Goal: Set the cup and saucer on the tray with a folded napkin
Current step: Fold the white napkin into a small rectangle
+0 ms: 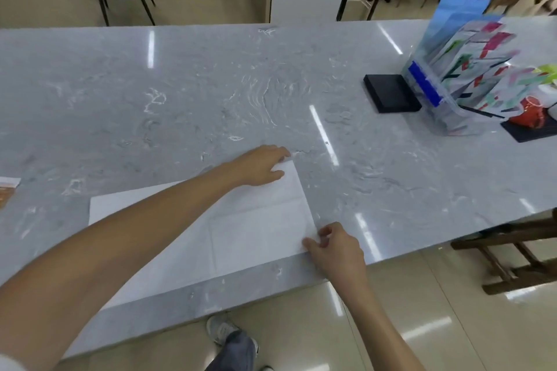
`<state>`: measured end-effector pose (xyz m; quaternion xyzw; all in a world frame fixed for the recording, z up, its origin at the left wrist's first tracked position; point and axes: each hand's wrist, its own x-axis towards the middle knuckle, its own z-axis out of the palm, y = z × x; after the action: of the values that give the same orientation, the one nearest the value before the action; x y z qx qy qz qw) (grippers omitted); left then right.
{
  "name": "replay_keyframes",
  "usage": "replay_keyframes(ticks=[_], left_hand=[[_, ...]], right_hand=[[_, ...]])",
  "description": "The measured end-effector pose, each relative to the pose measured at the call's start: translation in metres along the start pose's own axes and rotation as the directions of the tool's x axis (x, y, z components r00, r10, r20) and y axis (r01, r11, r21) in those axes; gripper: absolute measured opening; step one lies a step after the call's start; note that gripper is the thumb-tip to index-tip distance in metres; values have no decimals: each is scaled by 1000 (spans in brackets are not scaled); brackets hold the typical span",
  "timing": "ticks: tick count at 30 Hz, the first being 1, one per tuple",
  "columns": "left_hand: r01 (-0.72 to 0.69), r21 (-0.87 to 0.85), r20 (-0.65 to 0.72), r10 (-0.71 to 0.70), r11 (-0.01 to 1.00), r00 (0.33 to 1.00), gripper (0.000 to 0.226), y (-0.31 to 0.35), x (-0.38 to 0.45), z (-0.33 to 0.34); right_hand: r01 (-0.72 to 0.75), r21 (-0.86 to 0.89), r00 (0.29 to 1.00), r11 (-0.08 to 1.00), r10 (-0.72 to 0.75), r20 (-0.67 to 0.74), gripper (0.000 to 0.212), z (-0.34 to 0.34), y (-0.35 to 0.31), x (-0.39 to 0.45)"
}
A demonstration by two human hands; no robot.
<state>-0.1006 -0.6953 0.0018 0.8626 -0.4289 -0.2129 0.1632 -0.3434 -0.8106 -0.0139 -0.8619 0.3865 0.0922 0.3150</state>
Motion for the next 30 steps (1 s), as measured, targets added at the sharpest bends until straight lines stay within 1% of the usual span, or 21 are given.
replay_keyframes(ticks=[2, 4, 7, 8, 11, 12, 15, 16, 17, 19, 20, 22, 23, 24, 27, 30], left_hand=[[12, 16, 46, -13, 1000, 999, 50, 2, 18, -3], [51, -40, 104, -47, 998, 994, 47, 1, 32, -8], [74, -100, 182, -55, 992, 982, 29, -2, 46, -15], [56, -121, 191, -32, 991, 981, 24, -2, 49, -16], [-23, -288, 171, 75, 957, 982, 30, -5, 48, -17], [-48, -333, 164, 108, 942, 981, 28, -6, 45, -19], [-94, -423, 164, 178, 901, 970, 16, -10, 35, -32], [-96, -454, 164, 189, 886, 968, 13, -12, 32, -37], [-98, -478, 157, 195, 873, 968, 12, -14, 28, -42], [-113, -506, 117, 197, 855, 973, 11, -19, 22, -53], [-118, -511, 90, 190, 851, 978, 10, -22, 20, -58], [-123, -499, 22, 154, 858, 988, 11, -34, 16, -70], [-121, -486, -18, 129, 866, 992, 14, -41, 14, -77], [-115, -476, -53, 101, 872, 993, 15, -48, 12, -84], [-93, -440, -132, 38, 893, 990, 11, -70, 4, -109], [-77, -384, -258, -26, 920, 966, 8, -93, -5, -139]], right_hand=[[-35, 18, 999, 999, 34, 15, 37, 0, 0, 3], [-46, 23, 999, 999, 46, 25, 32, 1, 0, 5], [-56, 60, 998, 997, 55, 29, 27, -1, 1, 8], [-58, 82, 998, 995, 56, 25, 26, -1, 1, 8], [-50, 130, 999, 990, 51, -2, 25, 1, 3, 6], [-46, 138, 999, 989, 48, -13, 26, 1, 3, 5], [-25, 146, 999, 989, 28, -22, 35, 2, 3, 5], [-13, 134, 1000, 991, 16, -25, 36, 1, 2, 7], [4, 116, 1000, 993, -1, -30, 32, -1, -1, 10], [34, 129, 999, 991, -31, -22, 19, -9, -7, 18], [39, 207, 999, 978, -42, 10, 17, -15, -11, 24], [6, 442, 990, 897, -69, 125, 21, -31, -21, 37], [-14, 526, 981, 850, -89, 171, 21, -42, -28, 44], [-17, 571, 974, 821, -114, 193, 20, -52, -36, 53], [42, 608, 971, 793, -176, 164, 15, -78, -73, 87], [143, 580, 965, 802, -243, 98, 12, -94, -124, 125]])
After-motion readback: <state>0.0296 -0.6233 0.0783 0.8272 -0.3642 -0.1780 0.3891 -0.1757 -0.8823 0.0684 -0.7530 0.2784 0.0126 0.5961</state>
